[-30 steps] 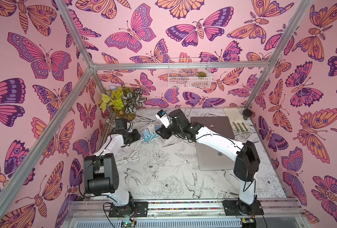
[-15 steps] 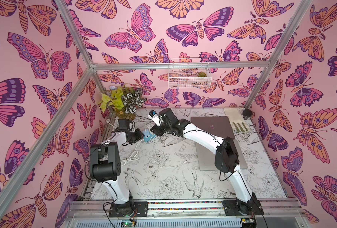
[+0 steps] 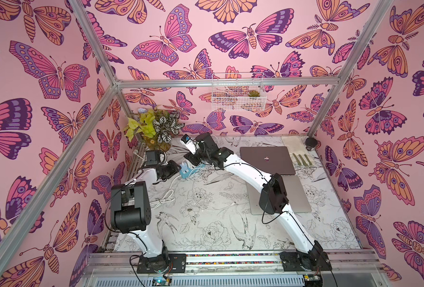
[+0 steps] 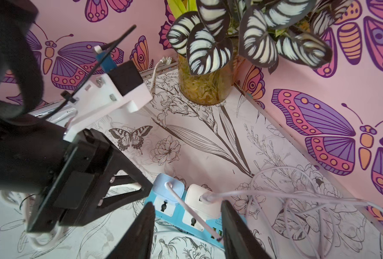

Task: Unplug the laptop charger
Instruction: Remove the charging cable from the plug.

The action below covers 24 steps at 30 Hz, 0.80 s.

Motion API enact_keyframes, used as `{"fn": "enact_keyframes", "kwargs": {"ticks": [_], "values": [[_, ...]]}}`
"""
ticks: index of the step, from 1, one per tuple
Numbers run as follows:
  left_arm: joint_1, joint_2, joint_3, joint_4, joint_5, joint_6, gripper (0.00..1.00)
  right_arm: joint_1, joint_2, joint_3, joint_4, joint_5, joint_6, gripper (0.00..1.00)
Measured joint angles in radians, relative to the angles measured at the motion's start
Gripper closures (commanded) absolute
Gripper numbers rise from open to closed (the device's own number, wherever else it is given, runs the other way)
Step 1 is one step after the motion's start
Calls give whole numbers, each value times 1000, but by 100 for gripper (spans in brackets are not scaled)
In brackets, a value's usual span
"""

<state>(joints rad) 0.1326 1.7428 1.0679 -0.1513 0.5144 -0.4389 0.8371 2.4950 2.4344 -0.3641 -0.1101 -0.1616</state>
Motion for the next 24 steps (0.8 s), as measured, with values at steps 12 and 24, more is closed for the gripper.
{"fn": "enact_keyframes", "kwargs": {"ticks": [12, 24], "values": [[0, 37, 42, 13, 25, -7, 57, -44, 107, 101, -24, -137, -83, 58], [1, 102, 62, 32, 48, 6, 63, -43, 112, 105, -32, -161, -111, 61]]}}
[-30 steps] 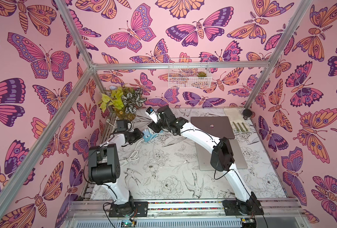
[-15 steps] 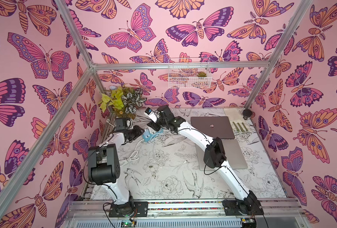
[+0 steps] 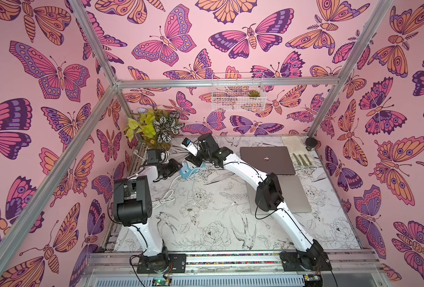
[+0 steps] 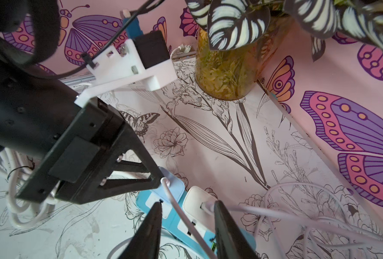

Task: Unplug the laptop charger
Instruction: Remove the charging cable from the plug.

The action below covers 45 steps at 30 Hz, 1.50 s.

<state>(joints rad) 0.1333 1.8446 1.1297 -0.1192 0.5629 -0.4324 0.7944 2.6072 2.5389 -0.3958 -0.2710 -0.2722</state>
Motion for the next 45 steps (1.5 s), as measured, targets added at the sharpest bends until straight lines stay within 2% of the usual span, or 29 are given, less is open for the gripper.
{"fn": "enact_keyframes", "kwargs": {"ticks": [4, 7, 13, 18, 19, 21, 22, 37, 45], "values": [[0, 11, 5, 19, 11, 5, 64, 0, 0, 0, 3, -1, -18, 64], [0, 11, 5, 20, 14, 8, 66, 0, 2, 0, 11, -4, -25, 56], [1, 13, 5, 23, 19, 15, 66, 0, 53, 51, 23, -7, -43, 58], [3, 14, 5, 26, 26, 23, 66, 0, 90, 54, 34, -10, -53, 70], [3, 15, 5, 27, 26, 24, 66, 0, 92, 54, 36, -10, -55, 76], [4, 16, 5, 31, 29, 24, 66, 0, 92, 54, 34, -11, -64, 97], [4, 16, 5, 32, 28, 24, 66, 0, 92, 54, 32, -12, -66, 100], [5, 23, 5, 42, 40, 24, 68, 1, 90, 54, 32, -12, -53, 100], [4, 24, 6, 43, 41, 24, 68, 6, 68, 51, 31, -32, 37, 100]]}}
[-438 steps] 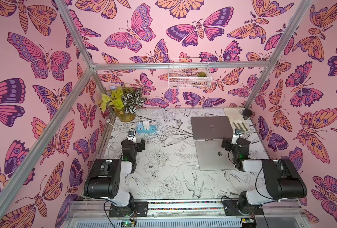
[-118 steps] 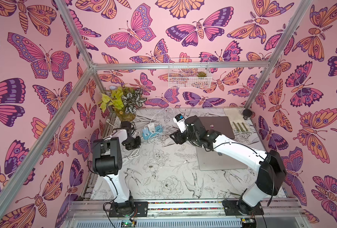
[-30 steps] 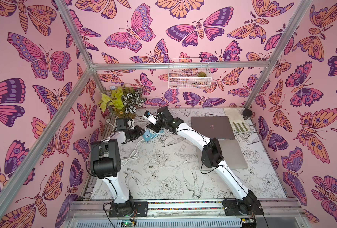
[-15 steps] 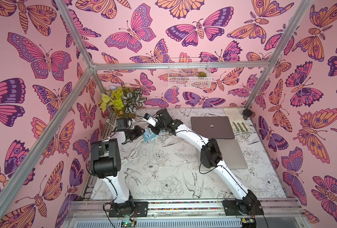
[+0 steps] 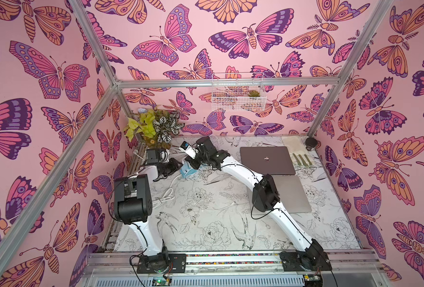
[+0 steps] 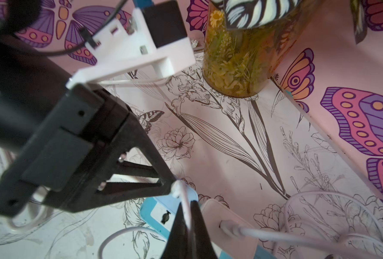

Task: Unplug the laptop charger
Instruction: Remove the charging cable from the plug, then place the charging cable at the center of the board.

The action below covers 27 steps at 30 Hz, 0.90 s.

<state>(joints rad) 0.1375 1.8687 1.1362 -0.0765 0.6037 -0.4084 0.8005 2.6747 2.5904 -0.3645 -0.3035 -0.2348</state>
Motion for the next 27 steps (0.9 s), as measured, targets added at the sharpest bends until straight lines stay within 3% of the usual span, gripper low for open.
{"fn": "enact_keyframes", "kwargs": {"ticks": [11, 15, 23, 27], "values": [[0, 1, 1, 0, 2, 0, 68, 0, -143, -47, 16, -8, 55, 100], [0, 3, 2, 0, 3, 0, 68, 0, -277, -249, 47, -3, 56, 100], [0, 9, 7, 0, 8, 0, 66, 9, -719, -853, 77, -13, 127, 100], [0, 13, 11, 0, 10, 0, 65, 32, -891, -1075, 136, -7, 171, 100]]}}
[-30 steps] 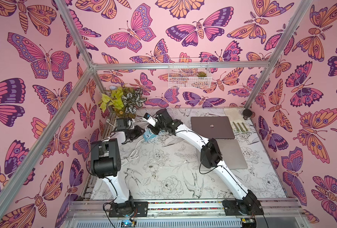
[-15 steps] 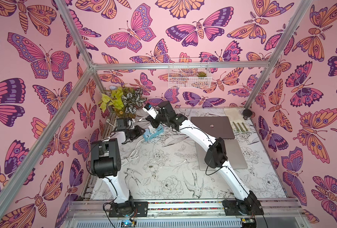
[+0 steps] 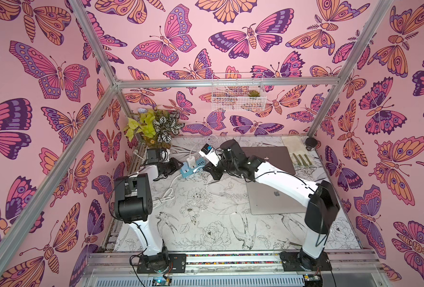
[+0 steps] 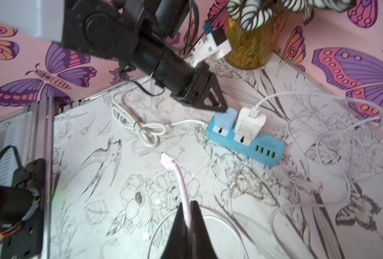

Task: Unplug the laptop charger
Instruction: Place the charging cable at the center of the board.

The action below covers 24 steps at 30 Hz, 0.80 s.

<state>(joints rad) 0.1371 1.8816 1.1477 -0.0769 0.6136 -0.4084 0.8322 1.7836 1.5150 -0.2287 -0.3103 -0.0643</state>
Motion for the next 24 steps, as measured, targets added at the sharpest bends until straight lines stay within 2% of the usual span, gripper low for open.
{"fn": "enact_keyframes", "kwargs": {"ticks": [3, 11, 13, 17, 22, 24], "values": [[0, 0, 0, -1, 0, 0, 64, 9, -68, -172, 76, 40, 29, 100], [0, 0, 0, -6, -7, 6, 59, 15, -7, -463, 235, 118, 76, 100], [0, 0, 0, -6, -9, 8, 57, 18, -7, -505, 272, 119, 87, 80], [-1, -4, 0, -17, -21, 13, 51, 21, -8, -534, 335, 127, 96, 57], [-28, -35, -1, -64, -65, 77, 46, 21, -57, -557, 356, 143, 90, 42], [-39, -54, -2, -82, -75, 114, 43, 21, -94, -557, 357, 142, 87, 40]]}}
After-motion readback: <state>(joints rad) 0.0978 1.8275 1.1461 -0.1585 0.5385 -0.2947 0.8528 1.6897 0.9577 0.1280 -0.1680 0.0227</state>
